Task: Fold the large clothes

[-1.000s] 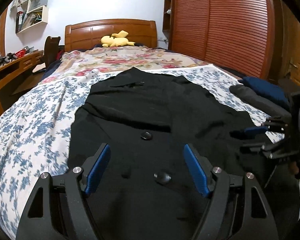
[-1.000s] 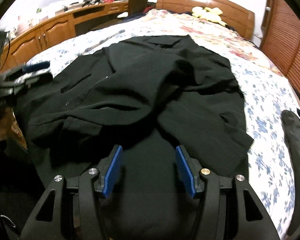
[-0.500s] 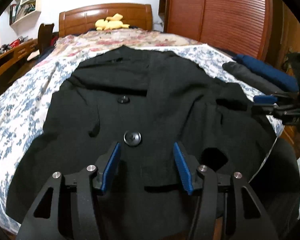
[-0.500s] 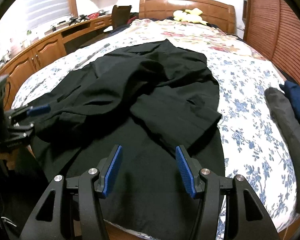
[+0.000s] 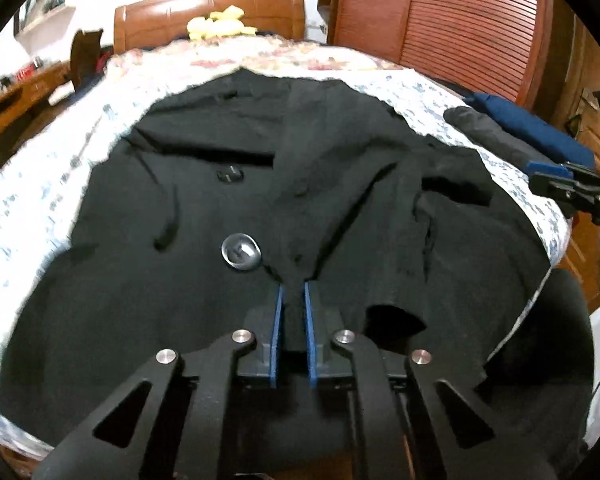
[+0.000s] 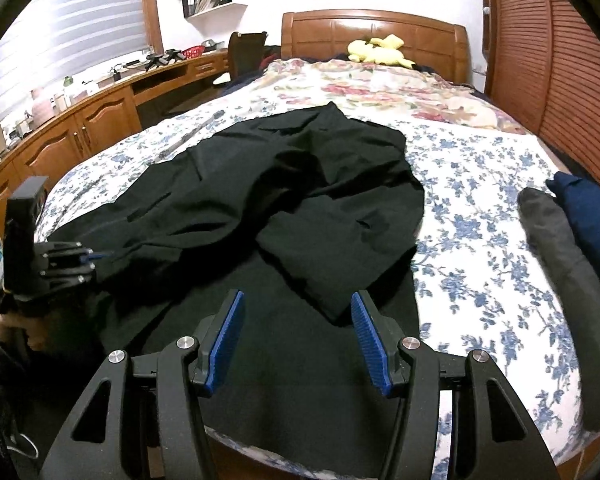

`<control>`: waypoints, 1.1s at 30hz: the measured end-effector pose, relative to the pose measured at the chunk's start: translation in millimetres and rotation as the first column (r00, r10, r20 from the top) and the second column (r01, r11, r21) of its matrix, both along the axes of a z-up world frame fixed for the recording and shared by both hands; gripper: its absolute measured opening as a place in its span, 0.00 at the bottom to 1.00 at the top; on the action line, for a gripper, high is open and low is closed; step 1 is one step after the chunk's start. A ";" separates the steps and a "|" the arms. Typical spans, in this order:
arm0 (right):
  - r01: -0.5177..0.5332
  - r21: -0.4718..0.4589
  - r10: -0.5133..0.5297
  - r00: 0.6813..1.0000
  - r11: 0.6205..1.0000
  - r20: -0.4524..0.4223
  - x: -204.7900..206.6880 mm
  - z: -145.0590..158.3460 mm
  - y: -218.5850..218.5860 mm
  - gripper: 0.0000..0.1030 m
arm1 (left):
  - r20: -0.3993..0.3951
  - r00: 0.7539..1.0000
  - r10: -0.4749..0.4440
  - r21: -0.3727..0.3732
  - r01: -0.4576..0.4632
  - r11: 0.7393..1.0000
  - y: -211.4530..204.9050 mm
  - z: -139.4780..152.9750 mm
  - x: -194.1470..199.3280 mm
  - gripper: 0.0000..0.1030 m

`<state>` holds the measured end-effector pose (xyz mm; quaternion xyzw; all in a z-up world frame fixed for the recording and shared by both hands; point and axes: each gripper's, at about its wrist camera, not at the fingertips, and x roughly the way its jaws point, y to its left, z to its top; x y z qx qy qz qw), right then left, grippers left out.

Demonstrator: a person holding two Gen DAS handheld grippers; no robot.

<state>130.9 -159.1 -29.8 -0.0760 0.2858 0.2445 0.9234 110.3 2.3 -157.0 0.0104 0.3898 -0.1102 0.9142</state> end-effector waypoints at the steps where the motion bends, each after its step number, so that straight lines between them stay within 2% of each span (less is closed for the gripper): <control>1: 0.001 0.005 -0.001 1.000 1.000 0.001 -0.7 0.1 -1.8 0.55 | 0.015 1.000 0.009 0.007 -0.009 1.000 2.7 5.4 -0.8 0.10; 6: 0.016 0.023 -0.016 1.000 1.000 -0.008 2.9 -6.6 -7.6 0.55 | 0.086 0.993 0.078 0.024 -0.080 0.997 34.9 38.6 0.5 0.10; 9: 0.028 0.028 -0.027 0.999 0.999 -0.027 9.8 -10.1 -5.3 0.55 | 0.106 0.988 0.117 0.042 -0.122 0.992 54.8 48.3 7.5 0.10; 14: 0.023 0.023 -0.022 0.999 0.999 -0.041 17.0 -13.5 1.0 0.55 | 0.127 0.980 0.156 0.068 -0.166 0.984 78.2 54.3 19.0 0.10; 20: 0.014 0.021 -0.013 0.999 1.000 -0.050 25.4 -14.6 8.7 0.55 | 0.110 0.978 0.177 0.082 -0.186 0.979 93.5 47.5 26.9 0.10; 23: 0.004 0.015 -0.003 0.999 1.000 -0.049 30.0 -15.0 16.0 0.55 | 0.113 0.976 0.184 0.064 -0.192 0.979 99.5 45.9 25.2 0.21; 25: -0.003 0.005 0.003 0.999 1.000 -0.041 35.7 -15.0 20.1 0.55 | 0.131 0.972 0.194 0.055 -0.202 0.978 104.1 47.2 21.8 0.41; 29: -0.003 -0.028 0.002 1.000 1.000 -0.027 56.4 -11.8 26.9 0.55 | 0.127 0.975 0.181 0.022 -0.186 0.982 111.2 43.3 19.3 0.61; 30: 0.000 -0.038 -0.001 1.000 0.999 -0.021 63.4 -10.5 28.8 0.55 | 0.126 0.976 0.176 0.015 -0.179 0.984 111.3 41.7 19.0 0.71; 31: 0.005 -0.047 -0.006 1.000 0.999 -0.016 71.4 -8.6 30.2 0.55 | 0.123 0.978 0.171 0.009 -0.174 0.985 112.0 39.2 19.4 0.74; 33: 0.011 -0.059 -0.011 1.000 0.998 -0.006 88.0 -4.5 33.0 0.55 | 0.116 0.980 0.163 0.013 -0.165 0.986 110.5 36.0 20.6 0.75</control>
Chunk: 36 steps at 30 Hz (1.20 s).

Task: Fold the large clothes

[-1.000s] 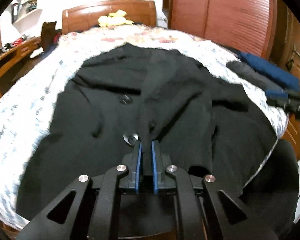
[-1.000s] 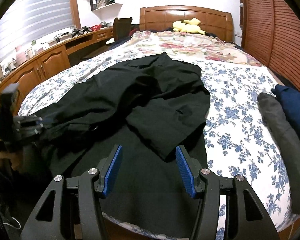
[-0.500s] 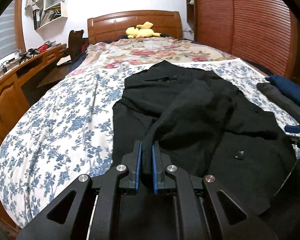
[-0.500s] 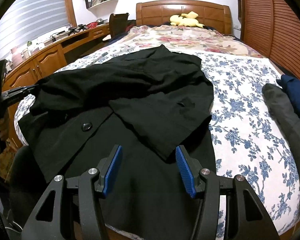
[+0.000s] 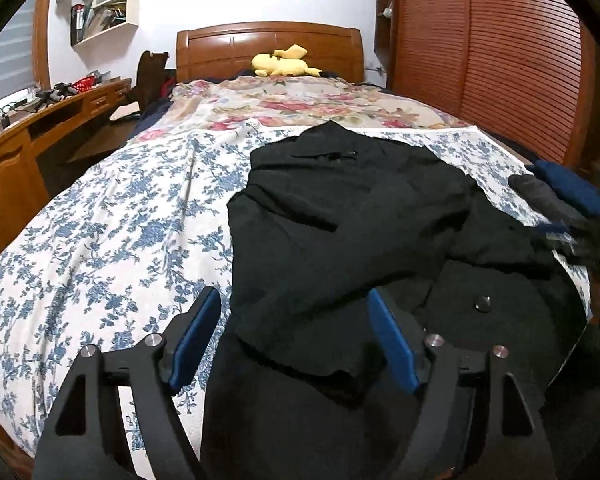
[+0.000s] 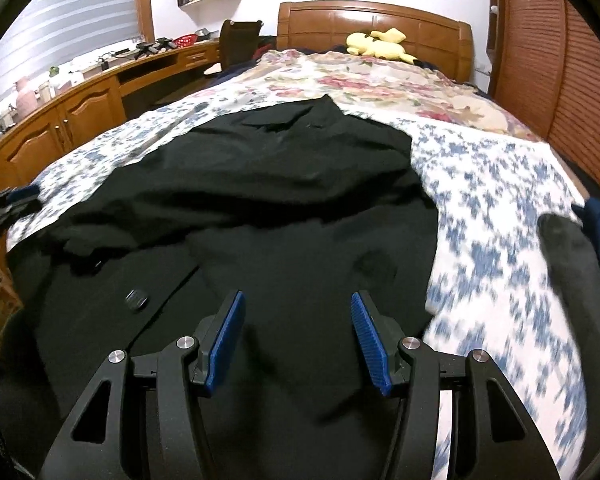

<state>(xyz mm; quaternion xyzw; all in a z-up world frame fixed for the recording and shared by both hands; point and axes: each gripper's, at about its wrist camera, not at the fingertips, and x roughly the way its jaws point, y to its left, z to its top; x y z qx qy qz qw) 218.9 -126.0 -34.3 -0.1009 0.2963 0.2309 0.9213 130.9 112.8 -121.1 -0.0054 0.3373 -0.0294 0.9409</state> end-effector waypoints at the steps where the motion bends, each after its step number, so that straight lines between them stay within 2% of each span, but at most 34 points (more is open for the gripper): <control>1: 0.004 -0.002 -0.004 1.000 1.000 0.005 8.6 2.3 1.5 0.55 | -0.003 1.000 -0.001 0.007 0.001 1.000 -0.6 -3.0 0.8 0.75; 8: 0.021 -0.037 -0.020 1.000 0.999 0.023 85.4 16.1 24.0 0.55 | -0.013 1.000 -0.006 0.002 0.007 1.000 3.7 -14.4 -1.5 0.75; 18: 0.184 -0.044 -0.188 0.976 0.982 -0.111 209.0 0.5 10.6 0.55 | -0.013 1.000 0.020 -0.001 -0.020 1.000 22.1 -19.4 -11.1 0.75; 19: 0.190 -0.045 -0.194 0.972 0.981 -0.134 219.0 -3.1 9.8 0.53 | -0.013 1.000 0.023 -0.003 -0.023 1.000 23.7 -20.0 -11.2 0.75; 20: 0.189 -0.050 -0.195 0.969 0.981 -0.153 225.8 -6.9 9.5 0.43 | -0.014 1.000 0.027 -0.004 -0.027 1.000 25.3 -20.9 -12.0 0.75; 21: 0.183 -0.067 -0.192 0.967 0.981 -0.166 230.9 -12.3 10.0 0.38 | -0.017 0.999 0.030 -0.005 -0.030 1.000 26.8 -22.2 -12.5 0.75; 23: 0.201 -0.140 -0.221 0.964 0.970 -0.146 242.4 -20.4 9.5 0.34 | -0.020 0.999 0.035 -0.006 -0.035 0.999 28.7 -24.1 -13.7 0.75; 24: 0.231 -0.167 -0.253 0.959 0.959 -0.129 245.6 -22.8 9.1 0.34 | -0.021 0.999 0.036 -0.006 -0.036 0.999 29.7 -24.4 -13.9 0.75; 26: 0.244 -0.143 -0.264 0.955 0.959 -0.139 248.3 -23.7 6.4 0.34 | -0.023 0.999 0.040 -0.001 -0.040 0.999 30.6 -25.8 -15.6 0.75; 30: 0.254 -0.139 -0.266 0.961 0.957 -0.075 226.8 -9.0 9.6 0.35 | -0.024 0.999 0.048 0.001 -0.048 0.999 31.7 -26.3 -20.9 0.75; 33: 0.208 -0.120 -0.212 0.977 0.971 -0.021 195.4 9.0 17.3 0.35 | -0.014 0.998 0.053 -0.001 -0.053 0.999 31.9 -23.9 -27.0 0.75; 36: 0.108 -0.085 -0.108 0.994 0.991 0.007 157.8 22.5 35.6 0.35 | -0.003 0.998 0.058 -0.009 -0.058 0.998 32.6 -20.8 -33.7 0.75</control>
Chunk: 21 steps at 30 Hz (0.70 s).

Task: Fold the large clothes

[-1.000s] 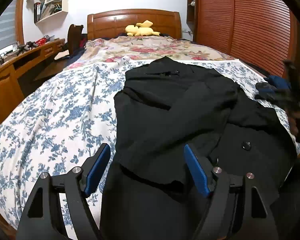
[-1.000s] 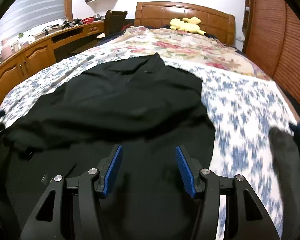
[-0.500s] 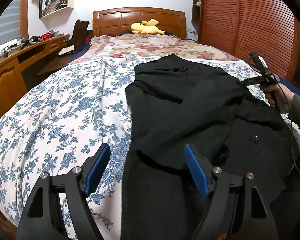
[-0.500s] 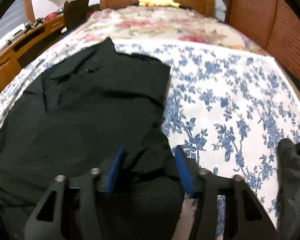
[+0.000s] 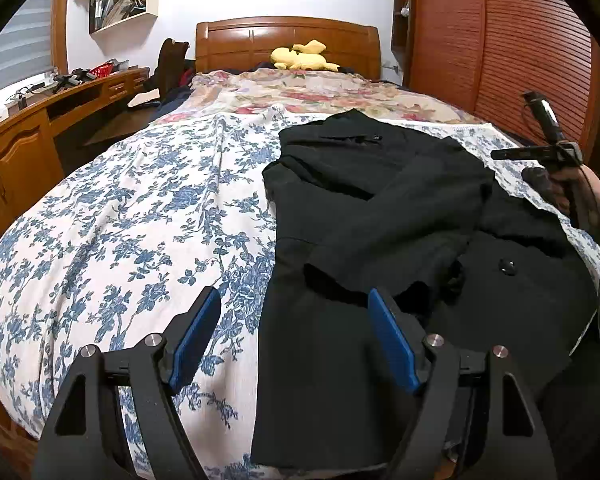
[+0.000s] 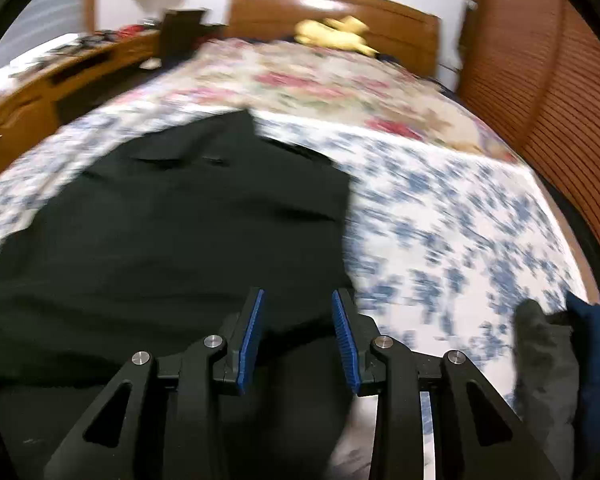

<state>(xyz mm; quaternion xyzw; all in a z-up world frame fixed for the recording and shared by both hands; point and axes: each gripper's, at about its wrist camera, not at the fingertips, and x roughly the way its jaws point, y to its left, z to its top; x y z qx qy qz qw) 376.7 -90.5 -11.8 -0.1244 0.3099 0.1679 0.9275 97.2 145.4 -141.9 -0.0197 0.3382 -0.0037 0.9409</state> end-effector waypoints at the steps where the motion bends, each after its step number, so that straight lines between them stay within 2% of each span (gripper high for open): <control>1: -0.035 0.009 0.035 0.999 0.999 0.002 -12.7 2.1 7.5 0.35 | 0.004 1.000 0.001 -0.001 -0.001 1.000 -0.1 1.2 -1.9 0.75; 4: -0.159 0.038 0.160 0.987 0.986 -0.008 -52.2 0.1 40.8 0.35 | 0.016 1.000 0.005 -0.002 -0.005 1.000 -0.1 4.2 -7.2 0.75; 7: -0.269 0.073 0.272 0.961 0.960 -0.043 -83.8 -13.4 78.9 0.35 | 0.023 1.000 0.006 -0.006 -0.006 1.000 1.4 6.5 -12.2 0.75; 12: -0.383 0.110 0.392 0.915 0.917 -0.090 -115.7 -38.3 132.4 0.35 | 0.026 1.000 0.010 -0.008 -0.009 1.000 6.4 7.7 -19.0 0.75; 18: -0.452 0.119 0.467 0.861 0.884 -0.199 -122.6 -76.8 174.4 0.35 | 0.041 0.999 0.013 -0.017 -0.012 1.000 17.5 12.9 -27.6 0.75; 21: -0.437 0.114 0.452 0.871 0.892 -0.195 -120.9 -76.9 179.1 0.35 | 0.051 0.999 0.011 -0.020 -0.010 1.000 23.1 15.7 -30.4 0.75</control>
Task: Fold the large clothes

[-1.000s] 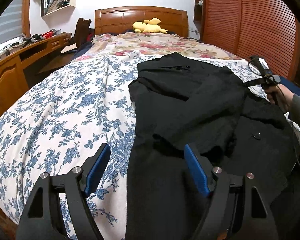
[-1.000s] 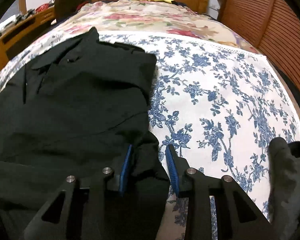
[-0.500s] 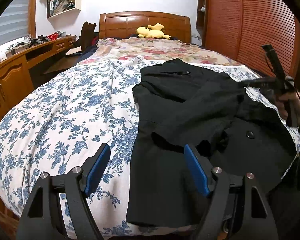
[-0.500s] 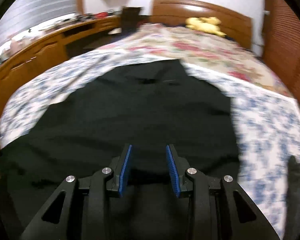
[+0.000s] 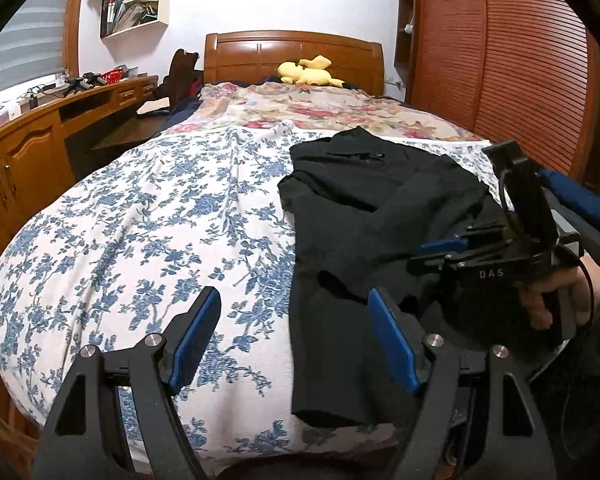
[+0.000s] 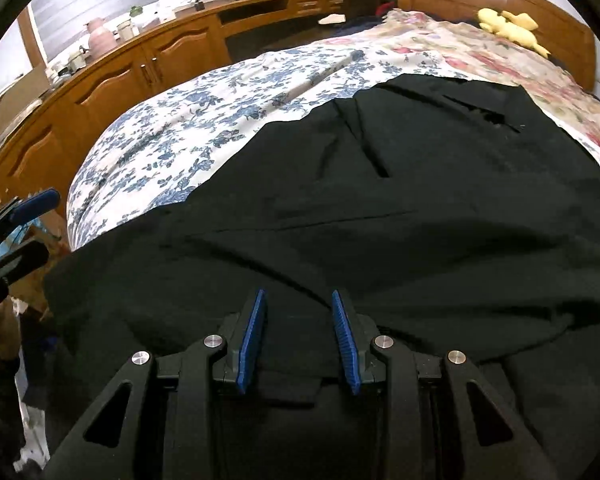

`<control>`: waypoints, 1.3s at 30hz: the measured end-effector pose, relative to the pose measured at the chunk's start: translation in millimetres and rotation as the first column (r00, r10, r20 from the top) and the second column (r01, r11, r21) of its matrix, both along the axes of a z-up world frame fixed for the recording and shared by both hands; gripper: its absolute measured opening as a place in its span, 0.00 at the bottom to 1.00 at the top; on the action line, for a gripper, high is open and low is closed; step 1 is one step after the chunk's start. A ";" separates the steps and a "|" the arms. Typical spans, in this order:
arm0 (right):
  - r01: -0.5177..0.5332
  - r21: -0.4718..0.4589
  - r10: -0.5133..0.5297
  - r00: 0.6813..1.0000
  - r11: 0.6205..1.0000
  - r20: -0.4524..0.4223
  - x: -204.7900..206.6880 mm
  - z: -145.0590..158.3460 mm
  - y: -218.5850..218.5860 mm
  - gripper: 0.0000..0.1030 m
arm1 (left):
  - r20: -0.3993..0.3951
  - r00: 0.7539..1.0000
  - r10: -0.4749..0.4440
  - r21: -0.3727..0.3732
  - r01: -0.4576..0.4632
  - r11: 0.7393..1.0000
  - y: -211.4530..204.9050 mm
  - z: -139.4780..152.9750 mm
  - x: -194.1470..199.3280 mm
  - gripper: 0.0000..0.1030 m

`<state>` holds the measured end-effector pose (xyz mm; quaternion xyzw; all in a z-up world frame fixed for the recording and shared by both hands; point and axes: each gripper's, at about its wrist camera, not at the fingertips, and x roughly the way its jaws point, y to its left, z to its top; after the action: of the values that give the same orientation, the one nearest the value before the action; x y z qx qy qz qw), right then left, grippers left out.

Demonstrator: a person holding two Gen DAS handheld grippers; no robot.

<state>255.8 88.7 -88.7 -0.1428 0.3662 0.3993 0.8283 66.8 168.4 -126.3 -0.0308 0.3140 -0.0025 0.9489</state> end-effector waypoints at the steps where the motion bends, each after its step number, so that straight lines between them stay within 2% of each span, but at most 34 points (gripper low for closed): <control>1: -0.003 0.006 0.003 1.000 1.000 -0.005 -3.0 5.6 4.0 0.35 | 0.002 1.000 -0.001 -0.002 0.001 1.000 1.3 0.4 -0.7 0.75; 9: -0.009 0.013 0.009 0.999 1.000 0.034 -27.6 18.6 -6.4 0.35 | -0.005 1.000 0.007 -0.007 -0.007 1.000 0.8 0.8 -5.2 0.75; 18: 0.069 0.035 -0.073 0.989 0.997 0.130 -61.5 33.3 -86.5 0.36 | -0.026 1.000 -0.017 0.024 0.017 1.000 -23.6 -0.9 -2.8 0.75; 22: 0.154 0.029 -0.157 0.975 0.988 0.156 -72.1 28.3 -134.1 0.39 | -0.033 0.999 -0.034 0.020 0.034 0.999 -34.3 -1.6 -2.3 0.75; 26: 0.259 0.038 -0.261 0.952 0.965 0.157 -82.3 25.7 -185.8 0.48 | -0.044 0.998 -0.047 0.020 0.048 0.999 -42.3 -5.4 -1.0 0.75; 27: 0.282 0.044 -0.285 0.947 0.958 0.148 -83.8 24.8 -198.9 0.48 | -0.047 0.998 -0.050 0.018 0.051 0.999 -43.1 -6.5 -0.6 0.72; 28: 0.306 0.049 -0.310 0.941 0.951 0.139 -84.6 23.4 -210.8 0.48 | -0.049 0.997 -0.058 0.013 0.059 0.998 -44.3 -7.9 -0.1 0.60; 30: 0.354 0.051 -0.357 0.925 0.934 0.132 -86.8 20.1 -231.7 0.48 | -0.068 0.996 -0.066 0.011 0.067 0.998 -45.4 -11.6 2.2 0.53; 35: 0.435 0.055 -0.439 0.892 0.898 0.105 -90.7 10.4 -266.4 0.48 | -0.101 0.994 -0.040 0.021 0.042 0.999 -39.8 -21.8 1.5 0.51; 39: 0.461 0.047 -0.464 0.884 0.886 0.064 -83.7 2.9 -278.8 0.48 | -0.129 0.991 -0.021 0.019 0.024 1.000 -32.4 -30.7 -1.1 0.51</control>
<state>172.1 -190.2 -85.8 -0.0533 0.3531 0.1905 0.9144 65.6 136.0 -156.9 -0.0176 0.3748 -0.0079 0.9269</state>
